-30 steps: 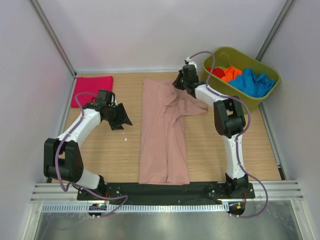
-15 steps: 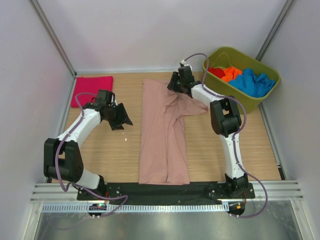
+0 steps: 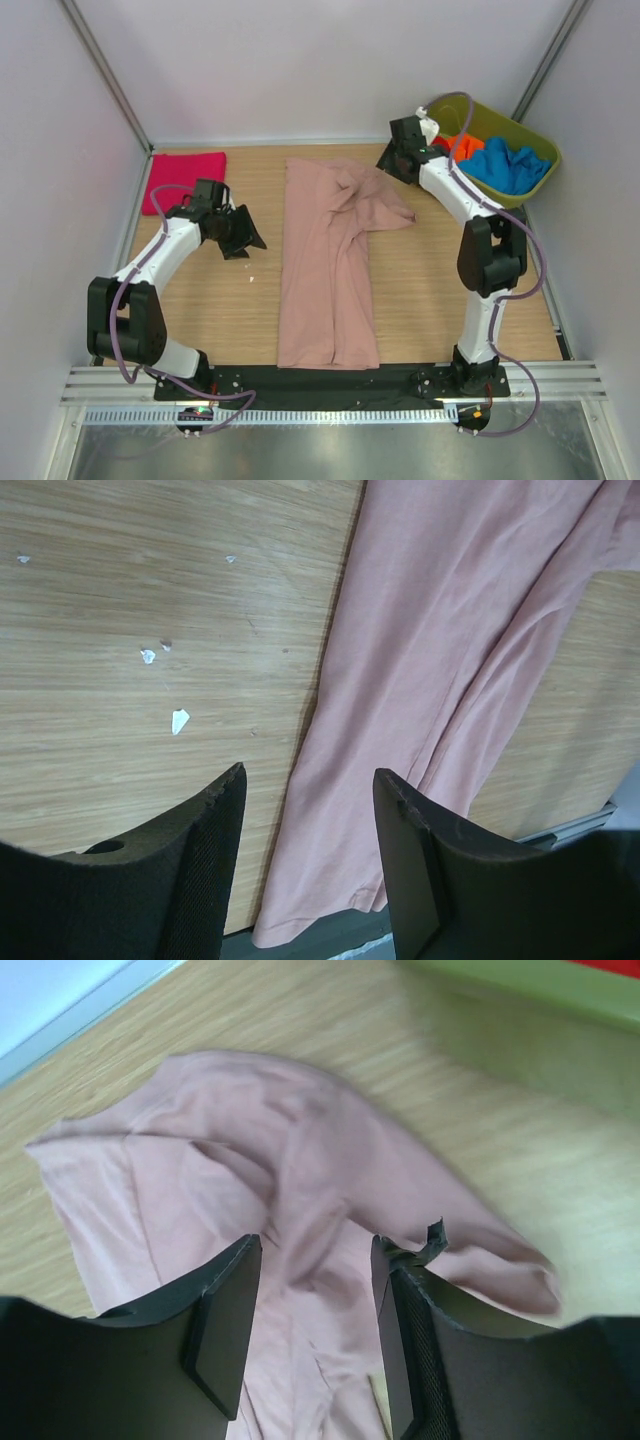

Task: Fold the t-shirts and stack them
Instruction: Fold the tshirt

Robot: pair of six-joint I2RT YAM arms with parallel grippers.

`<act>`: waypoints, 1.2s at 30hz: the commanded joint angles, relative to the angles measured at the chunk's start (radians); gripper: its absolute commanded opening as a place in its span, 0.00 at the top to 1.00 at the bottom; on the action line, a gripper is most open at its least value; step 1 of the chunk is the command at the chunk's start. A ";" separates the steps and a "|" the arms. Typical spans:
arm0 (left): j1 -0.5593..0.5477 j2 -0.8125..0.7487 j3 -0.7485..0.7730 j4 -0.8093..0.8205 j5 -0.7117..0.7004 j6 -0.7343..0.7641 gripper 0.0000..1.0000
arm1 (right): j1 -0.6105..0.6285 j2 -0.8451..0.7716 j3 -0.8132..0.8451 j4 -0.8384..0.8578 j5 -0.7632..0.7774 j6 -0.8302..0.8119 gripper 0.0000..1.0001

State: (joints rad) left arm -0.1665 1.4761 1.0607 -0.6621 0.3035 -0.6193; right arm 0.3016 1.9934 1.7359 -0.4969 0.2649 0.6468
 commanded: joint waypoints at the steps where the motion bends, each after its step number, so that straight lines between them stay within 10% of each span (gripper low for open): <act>1: 0.009 -0.037 0.007 0.033 0.036 0.004 0.44 | -0.033 -0.047 -0.078 -0.150 0.085 0.195 0.46; 36: 0.009 -0.039 0.004 0.035 0.051 0.004 0.44 | -0.050 0.169 -0.001 -0.244 0.151 0.389 0.52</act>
State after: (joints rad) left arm -0.1631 1.4757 1.0607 -0.6544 0.3260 -0.6193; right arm 0.2680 2.1521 1.6962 -0.7143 0.3801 0.9844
